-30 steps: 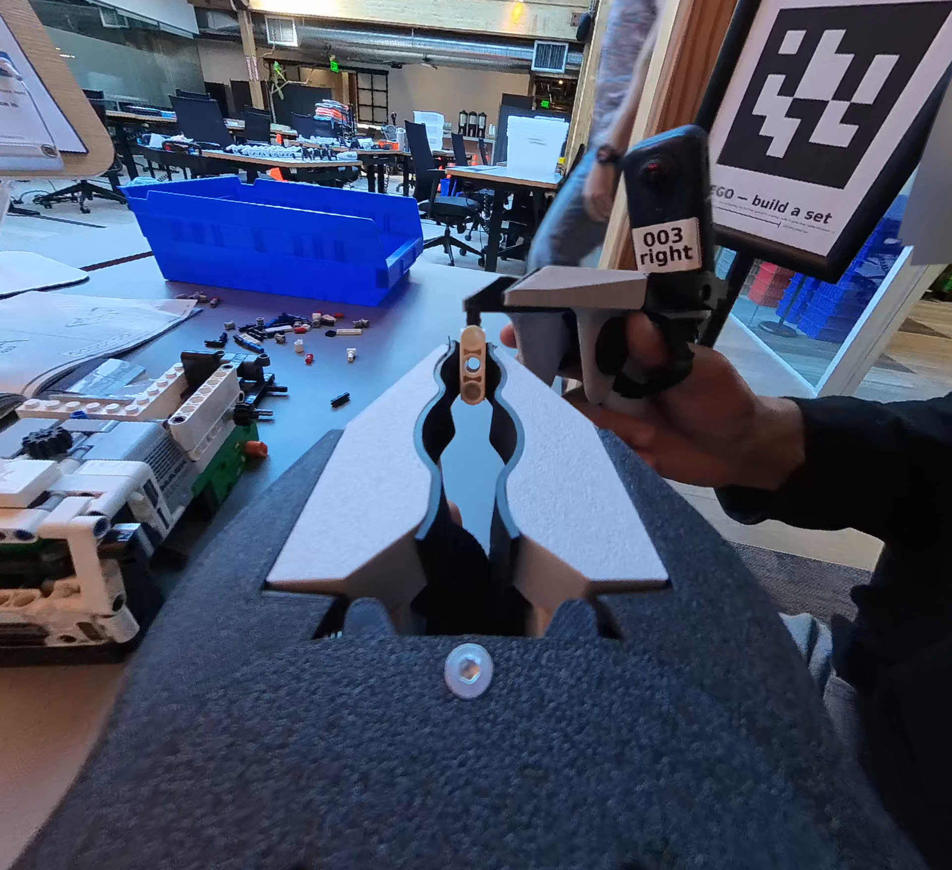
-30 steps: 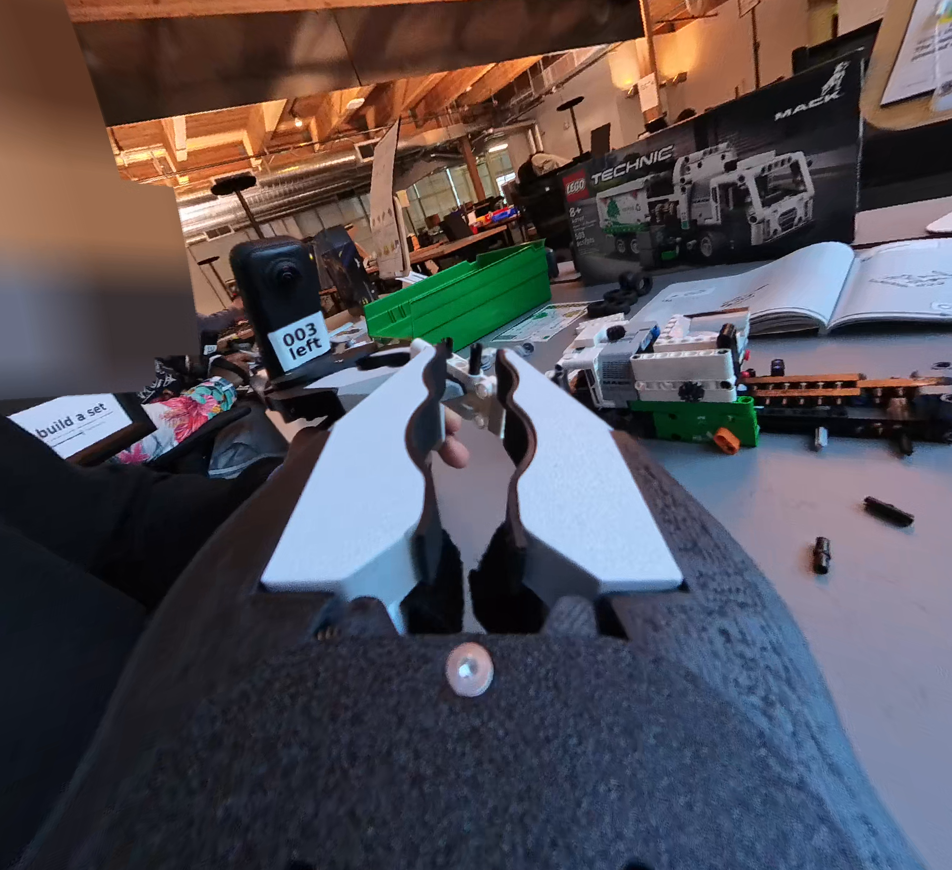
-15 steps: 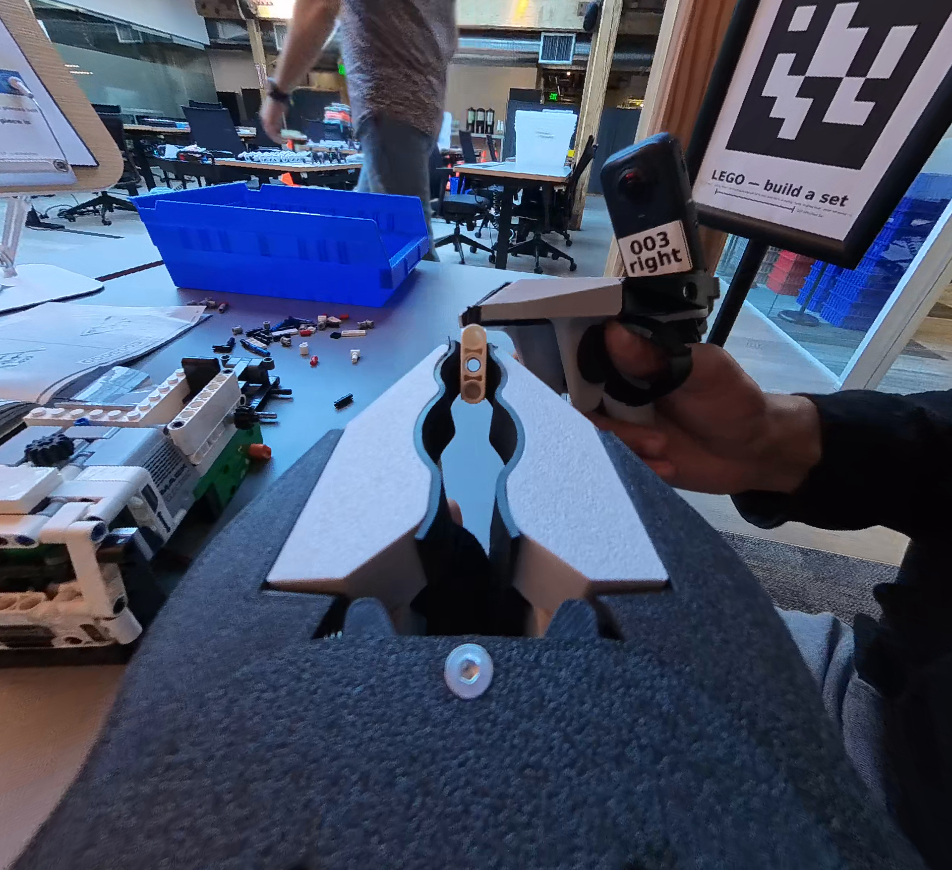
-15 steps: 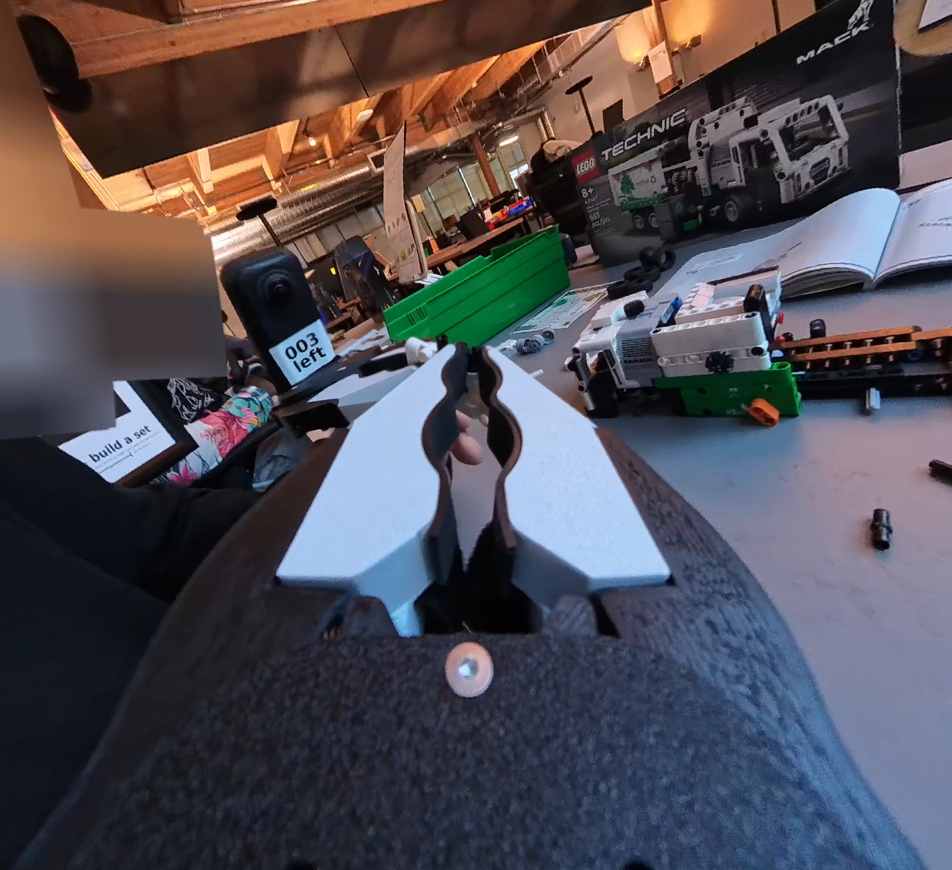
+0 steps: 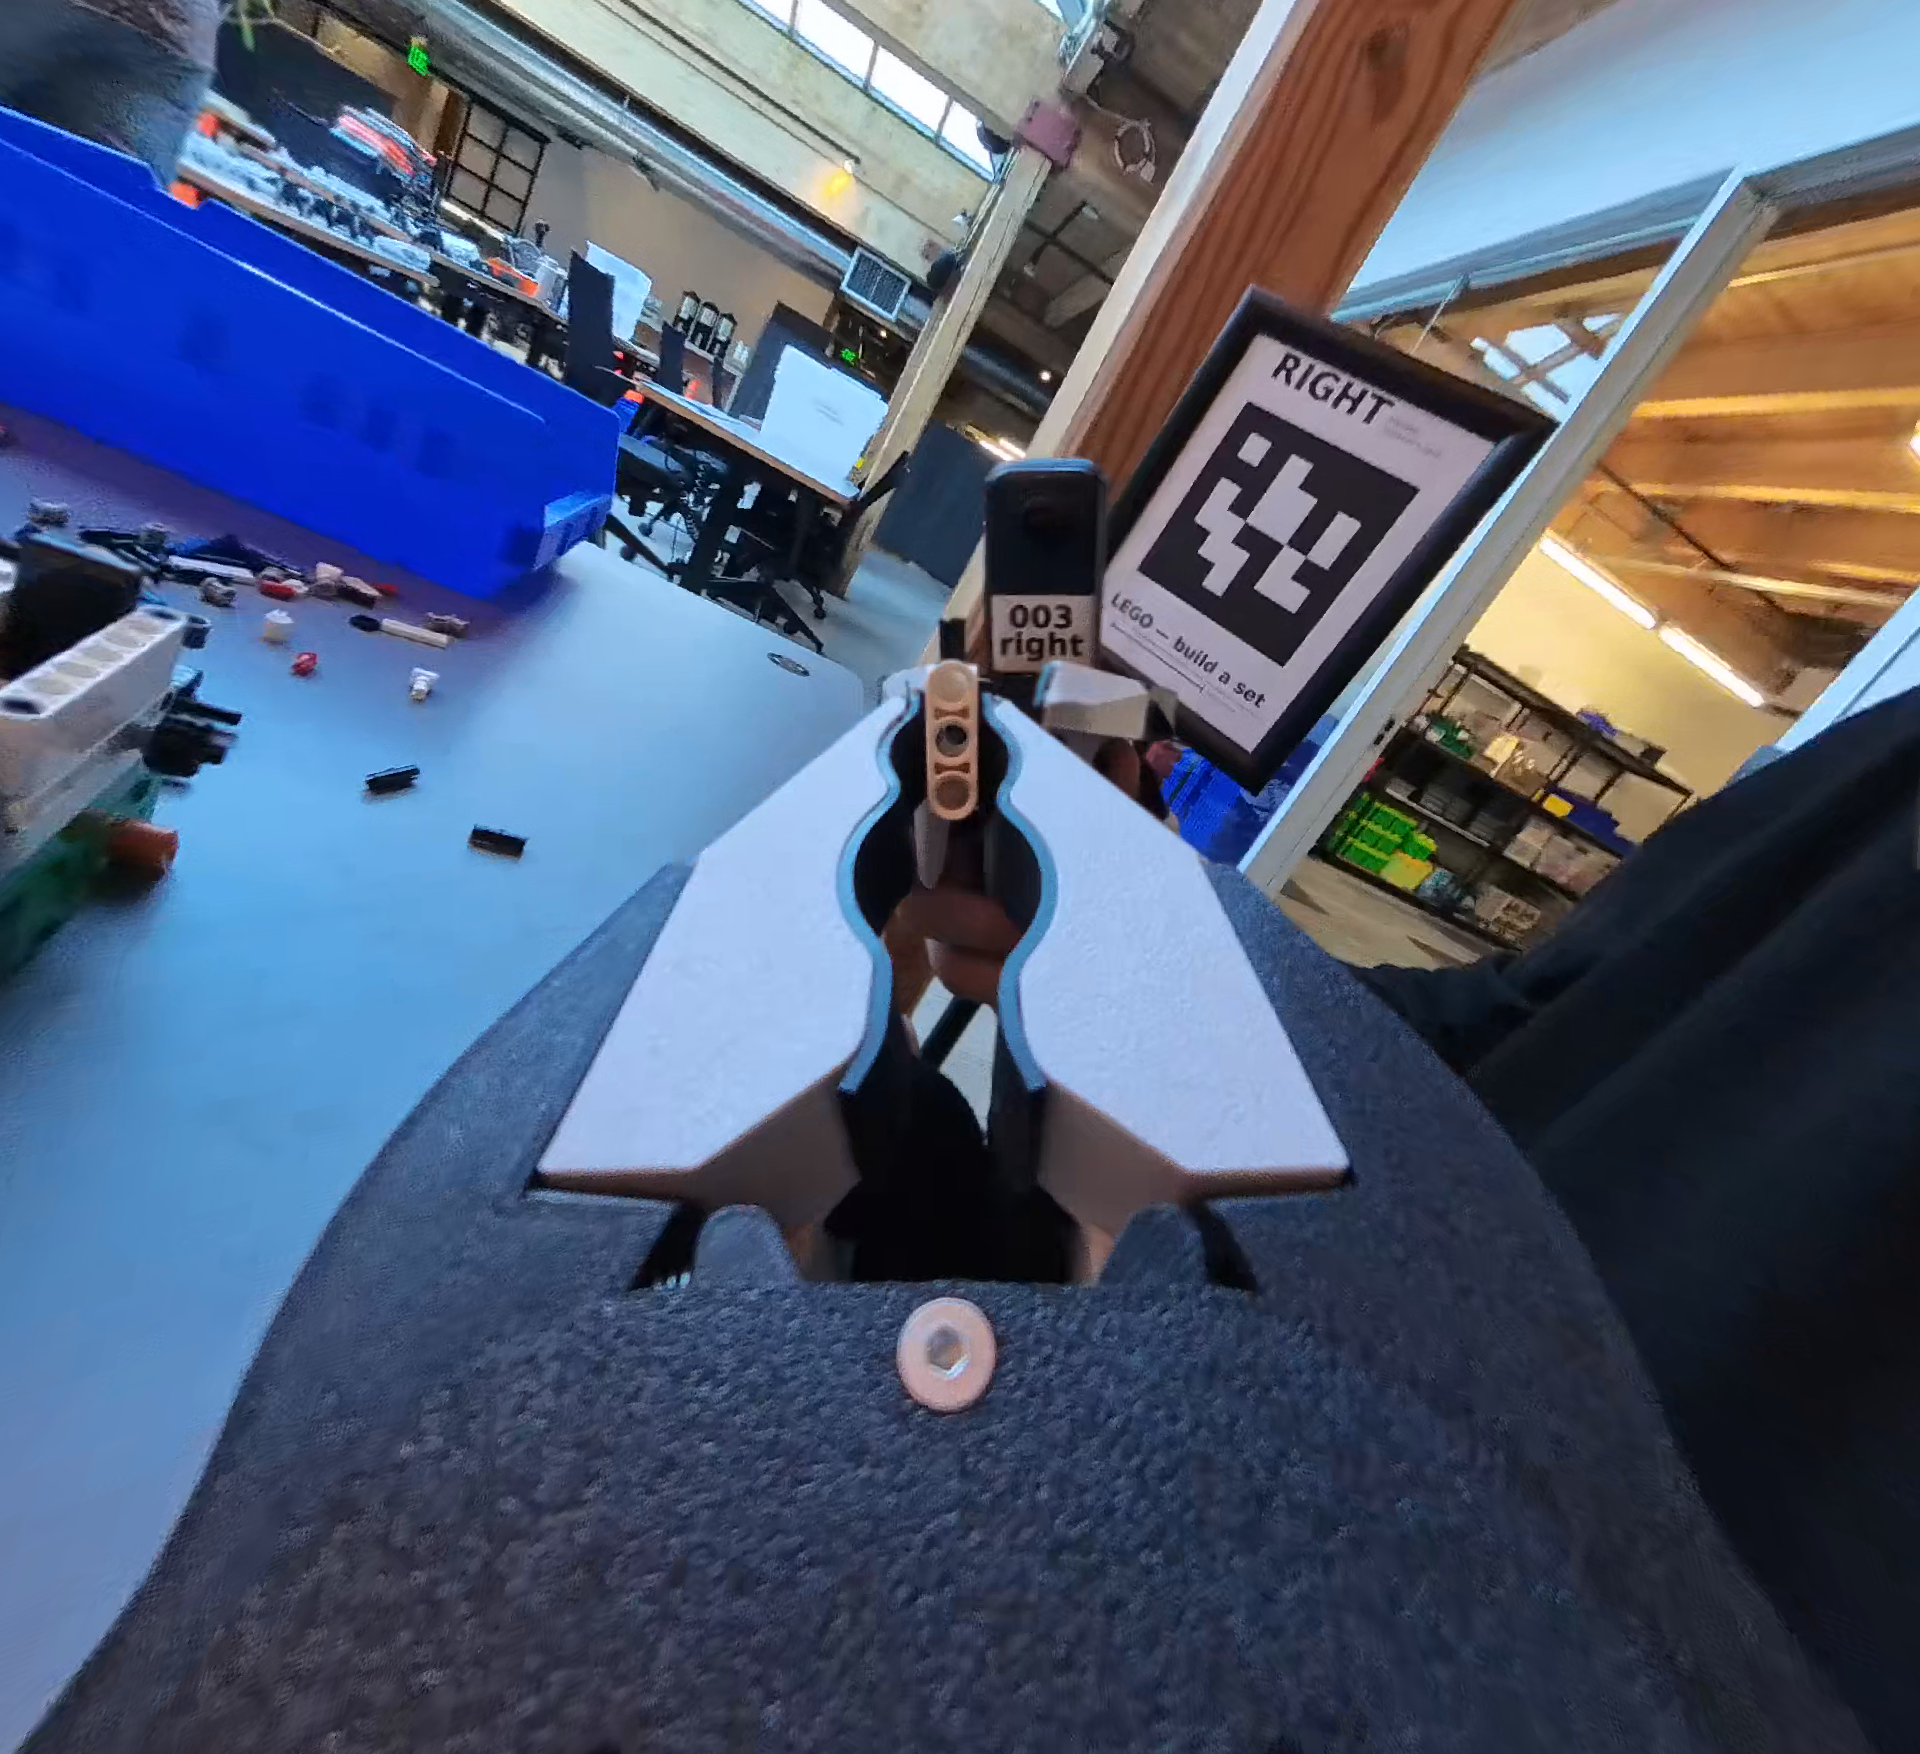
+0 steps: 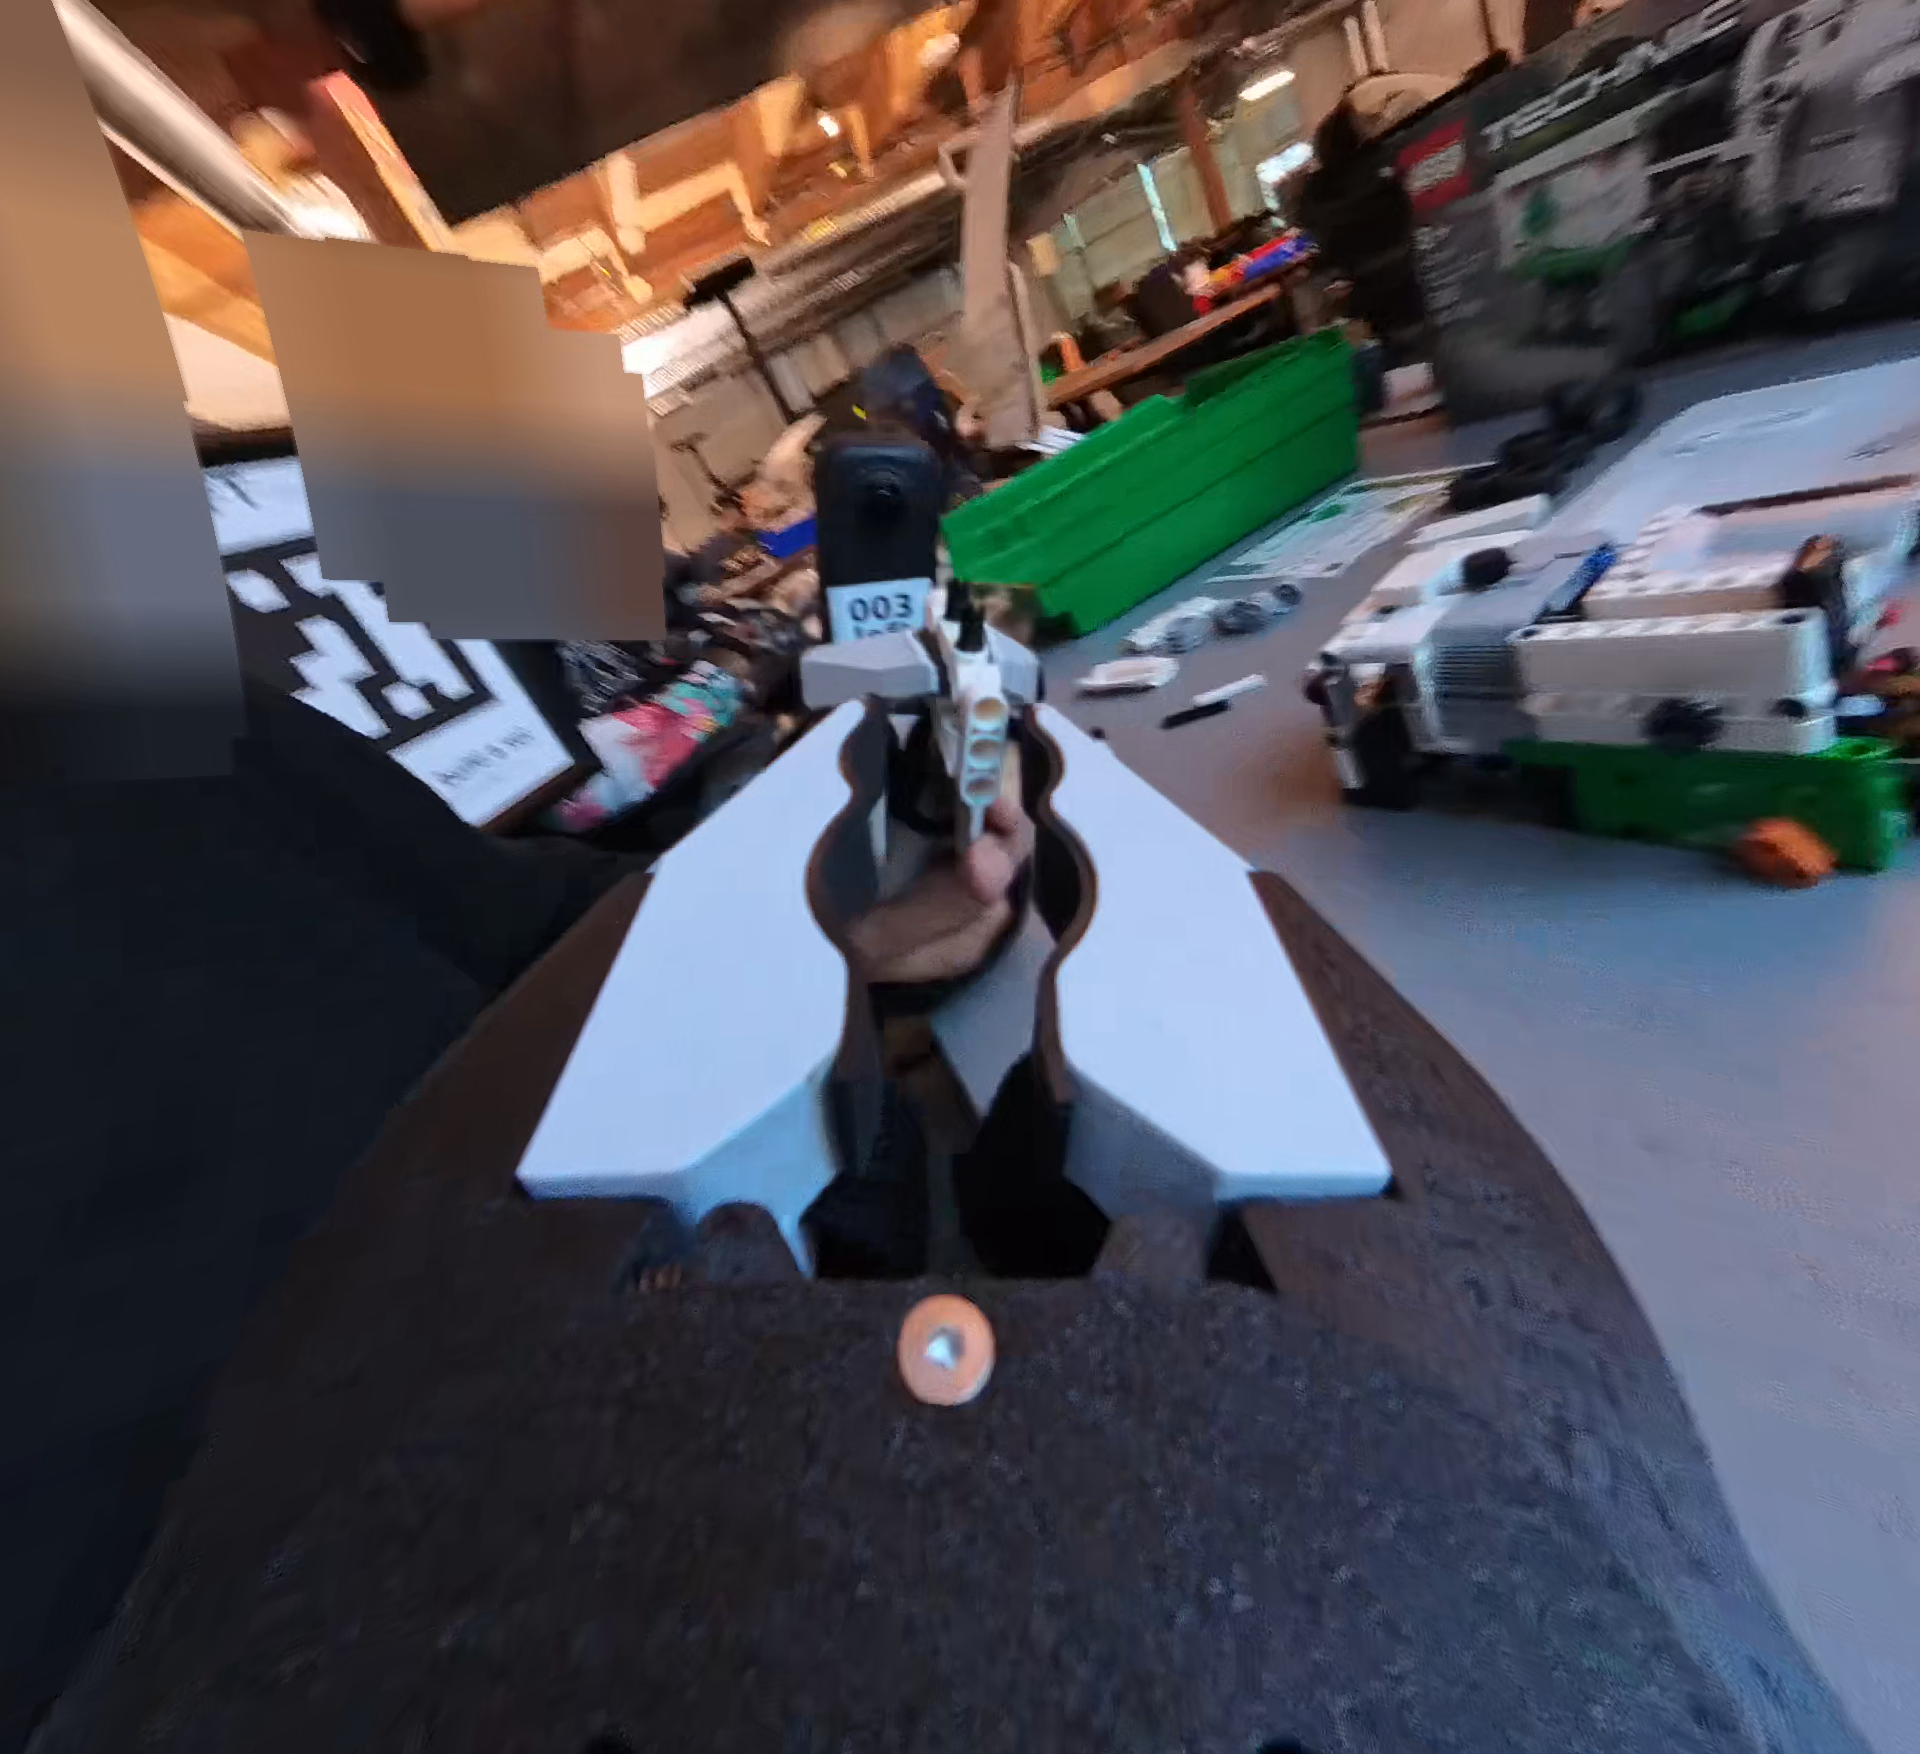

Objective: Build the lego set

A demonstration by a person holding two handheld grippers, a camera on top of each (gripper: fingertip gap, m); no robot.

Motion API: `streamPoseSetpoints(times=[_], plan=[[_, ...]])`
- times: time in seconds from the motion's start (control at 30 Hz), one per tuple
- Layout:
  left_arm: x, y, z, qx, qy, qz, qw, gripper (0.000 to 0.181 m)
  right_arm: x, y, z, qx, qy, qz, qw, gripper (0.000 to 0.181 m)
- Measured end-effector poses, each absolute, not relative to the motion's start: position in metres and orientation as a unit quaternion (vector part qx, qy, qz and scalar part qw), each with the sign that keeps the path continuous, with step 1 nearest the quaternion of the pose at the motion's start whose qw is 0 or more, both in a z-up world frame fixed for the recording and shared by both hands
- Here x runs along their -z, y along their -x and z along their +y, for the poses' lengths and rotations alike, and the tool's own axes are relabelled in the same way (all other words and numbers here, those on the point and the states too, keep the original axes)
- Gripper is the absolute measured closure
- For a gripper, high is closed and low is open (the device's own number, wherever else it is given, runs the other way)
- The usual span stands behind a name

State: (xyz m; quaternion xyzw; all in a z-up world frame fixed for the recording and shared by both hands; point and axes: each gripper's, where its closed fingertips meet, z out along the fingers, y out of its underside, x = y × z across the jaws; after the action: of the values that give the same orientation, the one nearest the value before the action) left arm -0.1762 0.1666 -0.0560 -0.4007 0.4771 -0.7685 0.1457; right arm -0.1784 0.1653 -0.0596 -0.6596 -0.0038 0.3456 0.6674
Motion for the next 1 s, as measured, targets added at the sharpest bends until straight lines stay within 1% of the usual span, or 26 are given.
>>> streamPoseSetpoints(times=[0.07,0.13,0.23,0.4,0.5,0.53,0.63,0.73,0.77,0.9,0.97,1.0], plan=[[0.052,0.179,0.165,0.772,0.390,0.478,0.152,0.176,0.062,0.179,0.165,-0.372,0.651,0.009,0.661,0.170],[0.053,0.181,0.162,0.770,0.384,0.488,0.149,0.176,0.061,0.182,0.163,-0.391,0.642,0.007,0.660,0.175],[0.062,0.185,0.157,0.749,0.375,0.527,0.143,0.175,0.059,0.181,0.161,-0.402,0.646,0.010,0.648,0.175],[0.070,0.189,0.153,0.724,0.365,0.568,0.143,0.173,0.054,0.178,0.156,-0.366,0.677,-0.006,0.638,0.175],[0.077,0.187,0.158,0.691,0.370,0.598,0.170,0.162,0.060,0.178,0.152,-0.317,0.724,-0.030,0.612,0.175],[0.079,0.187,0.161,0.679,0.369,0.608,0.180,0.157,0.062,0.177,0.150,-0.297,0.744,-0.038,0.598,0.175],[0.086,0.190,0.157,0.630,0.347,0.665,0.201,0.153,0.080,0.178,0.143,-0.204,0.820,-0.091,0.528,0.175],[0.103,0.195,0.140,0.565,0.313,0.737,0.197,0.150,0.094,0.194,0.135,-0.158,0.861,-0.149,0.461,0.175],[0.109,0.198,0.133,0.547,0.303,0.757,0.190,0.150,0.098,0.199,0.133,-0.149,0.868,-0.166,0.444,0.174],[0.117,0.201,0.123,0.510,0.286,0.787,0.196,0.174,0.100,0.206,0.130,-0.129,0.872,-0.188,0.432,0.174],[0.106,0.197,0.129,0.532,0.293,0.764,0.217,0.176,0.090,0.201,0.137,-0.125,0.853,-0.176,0.474,0.172],[0.097,0.195,0.135,0.557,0.299,0.742,0.222,0.176,0.079,0.199,0.142,-0.130,0.829,-0.170,0.516,0.171]])
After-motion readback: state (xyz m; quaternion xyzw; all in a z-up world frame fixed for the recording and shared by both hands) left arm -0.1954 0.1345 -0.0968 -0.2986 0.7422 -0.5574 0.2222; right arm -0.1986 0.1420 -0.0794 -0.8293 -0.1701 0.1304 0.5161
